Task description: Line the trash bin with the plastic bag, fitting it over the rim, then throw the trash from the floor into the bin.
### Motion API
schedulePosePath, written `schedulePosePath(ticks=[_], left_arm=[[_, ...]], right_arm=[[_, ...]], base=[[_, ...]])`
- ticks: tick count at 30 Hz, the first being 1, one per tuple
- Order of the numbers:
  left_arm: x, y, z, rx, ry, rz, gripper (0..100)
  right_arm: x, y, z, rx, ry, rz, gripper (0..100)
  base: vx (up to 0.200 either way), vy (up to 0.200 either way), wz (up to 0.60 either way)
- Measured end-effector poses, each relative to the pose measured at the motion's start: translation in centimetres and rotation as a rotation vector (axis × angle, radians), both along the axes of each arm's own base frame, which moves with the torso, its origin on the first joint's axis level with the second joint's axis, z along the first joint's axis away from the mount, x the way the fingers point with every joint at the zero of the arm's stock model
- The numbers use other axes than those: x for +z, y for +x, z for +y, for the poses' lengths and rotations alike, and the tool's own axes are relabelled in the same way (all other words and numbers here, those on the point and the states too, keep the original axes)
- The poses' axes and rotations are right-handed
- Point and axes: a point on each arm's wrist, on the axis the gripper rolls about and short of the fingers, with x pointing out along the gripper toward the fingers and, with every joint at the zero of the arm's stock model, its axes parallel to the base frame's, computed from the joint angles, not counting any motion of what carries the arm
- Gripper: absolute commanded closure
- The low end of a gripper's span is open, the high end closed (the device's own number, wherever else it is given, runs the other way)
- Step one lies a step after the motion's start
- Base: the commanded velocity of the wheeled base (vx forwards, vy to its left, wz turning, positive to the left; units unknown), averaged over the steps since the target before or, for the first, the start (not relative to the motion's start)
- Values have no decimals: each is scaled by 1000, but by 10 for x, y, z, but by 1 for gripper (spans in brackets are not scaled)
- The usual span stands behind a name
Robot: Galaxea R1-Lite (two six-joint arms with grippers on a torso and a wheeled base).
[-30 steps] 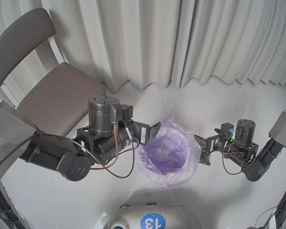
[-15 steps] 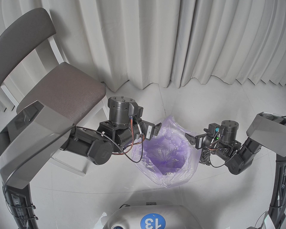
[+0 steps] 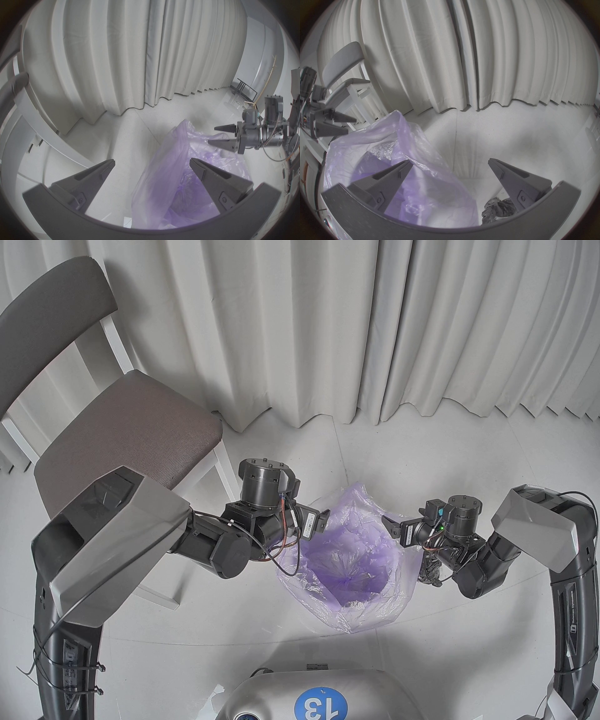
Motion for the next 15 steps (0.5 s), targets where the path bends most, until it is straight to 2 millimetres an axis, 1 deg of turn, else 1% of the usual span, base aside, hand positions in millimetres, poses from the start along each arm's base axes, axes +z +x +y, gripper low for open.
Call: schedulePosePath(ticks=[3, 11, 15], left_arm=[[-6, 6, 1, 7, 1, 2, 0], [-13, 20, -1, 18, 1, -8, 0], [-17, 29, 2, 33, 0, -13, 0]], right_arm=[[-1, 5, -1, -7, 4, -13, 0], [-2, 13, -2, -22, 8, -31, 0], [-4, 16, -6, -31, 8, -35, 0]], base=[[0, 0, 0], [0, 0, 0], [0, 0, 0]])
